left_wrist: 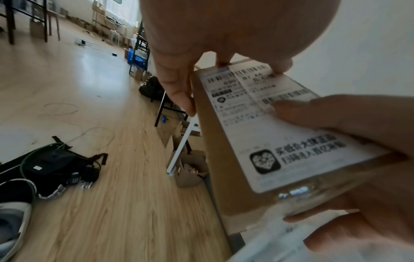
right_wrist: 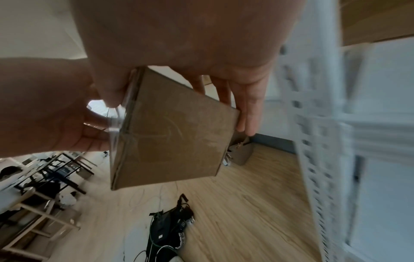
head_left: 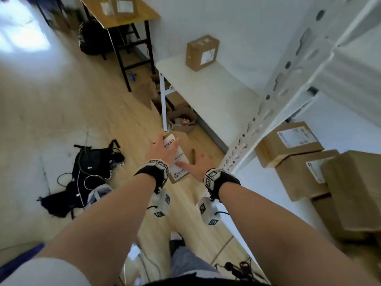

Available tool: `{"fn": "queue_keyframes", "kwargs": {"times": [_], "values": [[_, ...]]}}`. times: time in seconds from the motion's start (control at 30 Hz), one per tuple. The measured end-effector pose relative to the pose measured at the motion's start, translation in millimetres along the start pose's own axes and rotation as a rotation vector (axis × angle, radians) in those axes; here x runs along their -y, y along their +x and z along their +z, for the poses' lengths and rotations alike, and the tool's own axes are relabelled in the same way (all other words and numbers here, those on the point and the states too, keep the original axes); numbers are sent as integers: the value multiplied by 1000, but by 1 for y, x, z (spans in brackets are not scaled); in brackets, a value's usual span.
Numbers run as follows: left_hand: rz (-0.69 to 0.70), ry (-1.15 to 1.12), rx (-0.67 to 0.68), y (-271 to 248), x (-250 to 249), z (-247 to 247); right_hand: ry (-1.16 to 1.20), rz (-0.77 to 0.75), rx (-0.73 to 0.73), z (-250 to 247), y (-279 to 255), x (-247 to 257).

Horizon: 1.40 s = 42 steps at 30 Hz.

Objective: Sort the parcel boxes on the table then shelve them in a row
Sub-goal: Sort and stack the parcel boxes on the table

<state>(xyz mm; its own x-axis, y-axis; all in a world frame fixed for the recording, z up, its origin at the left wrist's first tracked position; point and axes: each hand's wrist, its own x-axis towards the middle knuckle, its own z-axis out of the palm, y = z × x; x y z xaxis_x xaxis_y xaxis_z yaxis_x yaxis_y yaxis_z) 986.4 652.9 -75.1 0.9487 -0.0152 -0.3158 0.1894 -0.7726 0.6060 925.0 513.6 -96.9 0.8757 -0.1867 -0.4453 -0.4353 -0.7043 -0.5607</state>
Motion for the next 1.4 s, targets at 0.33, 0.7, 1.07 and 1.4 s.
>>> {"fn": "queue_keyframes", "kwargs": {"times": [0.33,0.7,1.07,1.4], "values": [[-23,-145,-50,147,-10,-66,-45,-40,7,-30,138,97],[124,-183,125,335,-85,-92,-1,140,-169,-93,288,164],[288,-86,282,432,-187,-46,249,363,-339,-162,371,134],[435,128,324,522,-322,37,369,406,-368,-263,479,61]]}}
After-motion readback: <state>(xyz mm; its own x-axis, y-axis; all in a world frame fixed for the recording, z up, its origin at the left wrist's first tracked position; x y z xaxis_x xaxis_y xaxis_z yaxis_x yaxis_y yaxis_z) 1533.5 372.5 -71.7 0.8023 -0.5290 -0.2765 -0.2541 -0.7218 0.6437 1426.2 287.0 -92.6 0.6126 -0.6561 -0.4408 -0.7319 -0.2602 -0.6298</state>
